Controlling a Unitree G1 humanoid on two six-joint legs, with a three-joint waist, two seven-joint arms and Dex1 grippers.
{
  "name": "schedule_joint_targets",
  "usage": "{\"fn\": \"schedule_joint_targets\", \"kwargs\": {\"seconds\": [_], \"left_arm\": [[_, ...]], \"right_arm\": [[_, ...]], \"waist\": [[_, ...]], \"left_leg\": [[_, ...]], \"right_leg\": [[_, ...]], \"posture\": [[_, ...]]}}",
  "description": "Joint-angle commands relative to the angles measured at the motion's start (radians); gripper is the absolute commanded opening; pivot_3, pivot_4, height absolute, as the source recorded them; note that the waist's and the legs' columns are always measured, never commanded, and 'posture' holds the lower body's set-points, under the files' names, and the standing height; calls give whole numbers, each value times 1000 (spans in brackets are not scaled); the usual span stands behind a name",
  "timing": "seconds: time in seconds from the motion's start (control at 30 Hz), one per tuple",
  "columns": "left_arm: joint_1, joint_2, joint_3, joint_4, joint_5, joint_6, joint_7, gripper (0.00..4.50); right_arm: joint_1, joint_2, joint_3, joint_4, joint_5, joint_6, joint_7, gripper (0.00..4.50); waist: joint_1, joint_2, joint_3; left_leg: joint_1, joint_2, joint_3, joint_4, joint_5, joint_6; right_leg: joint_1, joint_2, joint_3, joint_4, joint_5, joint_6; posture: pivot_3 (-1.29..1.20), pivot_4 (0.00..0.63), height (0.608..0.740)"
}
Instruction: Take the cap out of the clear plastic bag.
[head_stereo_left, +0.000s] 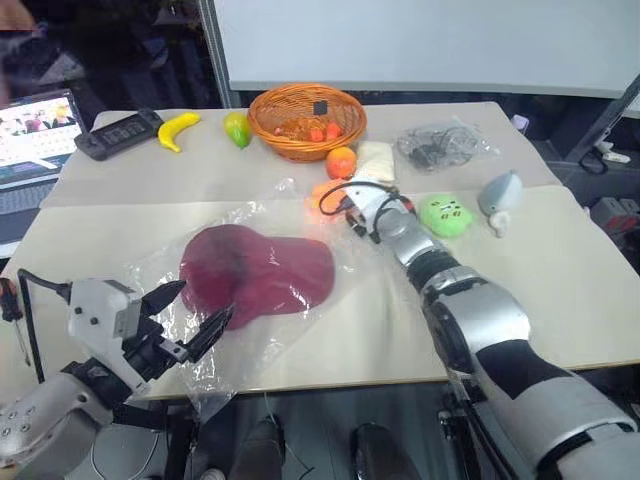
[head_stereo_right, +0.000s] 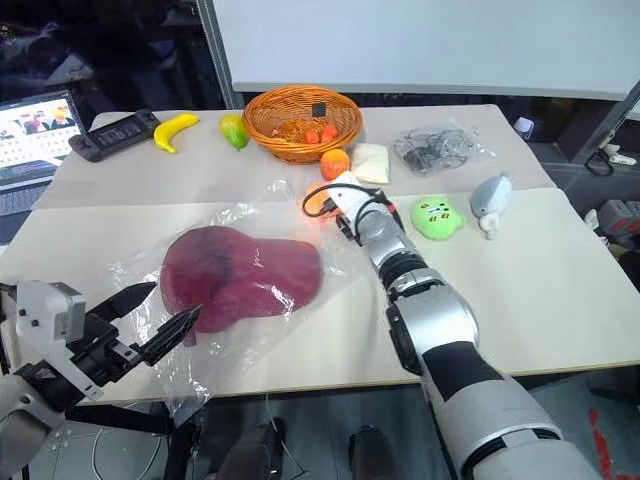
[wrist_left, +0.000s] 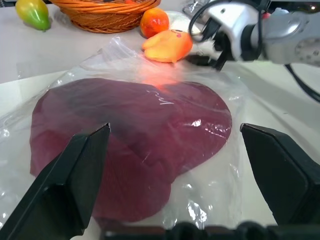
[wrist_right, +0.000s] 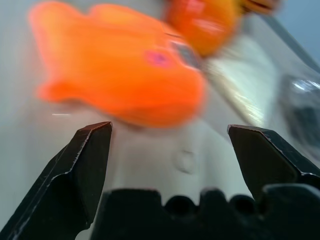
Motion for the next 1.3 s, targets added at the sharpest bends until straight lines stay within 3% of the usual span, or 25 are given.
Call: {"fn": "schedule_joint_targets", "kwargs": {"seconds": [0.03, 0.13, 0.2, 0.3, 0.43, 0.57, 0.73, 0.87, 1.1, 1.3], "left_arm": [[5, -13, -11, -38, 35, -22, 20, 4500], [-11, -15, -42, -39, 69, -16, 43, 4500], [-33, -7, -80, -42, 78, -8, 42, 4500], [-79, 36, -163, -27, 138, 15, 16, 4500], [-188, 95, -295, 17, 211, 28, -46, 4500], [-252, 84, -379, 59, 271, 17, -80, 4500], [-305, 109, -457, 78, 340, 41, -123, 4500], [-416, 112, -592, 136, 447, 128, -76, 4500], [-625, 4, -904, 247, 720, 198, 8, 4500], [-674, -13, -1008, 309, 891, 260, 38, 4500]], "right_arm": [[-48, -67, -50, -64, 78, -53, 210, 4425], [8, -162, -44, -159, 144, -97, 605, 4425], [50, -221, -71, -267, 230, -20, 815, 4425], [137, -296, -76, -527, 323, 171, 984, 4425], [350, -433, -68, -1087, 522, 548, 1182, 4425], [543, -523, -26, -1431, 550, 682, 1149, 4425], [634, -528, -66, -1621, 630, 832, 1049, 4425], [651, -529, -60, -1649, 643, 838, 988, 4425], [623, -531, -48, -1634, 646, 808, 917, 4425], [595, -524, -44, -1644, 674, 816, 887, 4425]], "waist": [[-1, 0, 0], [-1, 0, 0], [3, 0, 0], [7, 0, 0], [18, 1, 1], [12, 1, 1], [5, 1, 1], [11, 1, 1], [30, -1, 2], [26, -1, 2]], "left_leg": [[0, 0, 0, 0, 0, 0], [0, 0, 0, 0, 0, 0], [0, 0, 0, 0, 0, 0], [0, 0, 0, 0, 0, 0], [-1, 0, 0, 0, 0, 0], [-1, 0, 0, 0, 0, 0], [-1, 0, 0, 2, 0, 0], [-1, 0, 0, 3, 0, 0], [-4, -1, 0, 5, 0, 0], [-4, -1, 0, 5, 0, 0]], "right_leg": [[0, 0, 0, 0, 0, 0], [0, 0, 0, 0, 0, 0], [0, 0, 0, -1, 0, 0], [1, 0, 0, -1, 0, 0], [1, 0, -1, -1, 0, 1], [0, 1, 0, -1, 0, 1], [0, 1, 1, -1, 0, 1], [1, 1, 0, -1, -1, 2], [0, 1, 0, -1, -1, 3], [0, 1, 0, -1, -1, 4]], "posture": [[0, 150, 740], [0, 150, 740], [0, 150, 740], [0, 150, 740], [0, 150, 740], [0, 150, 740], [0, 150, 740], [0, 150, 740], [0, 150, 740], [0, 150, 740]]}}
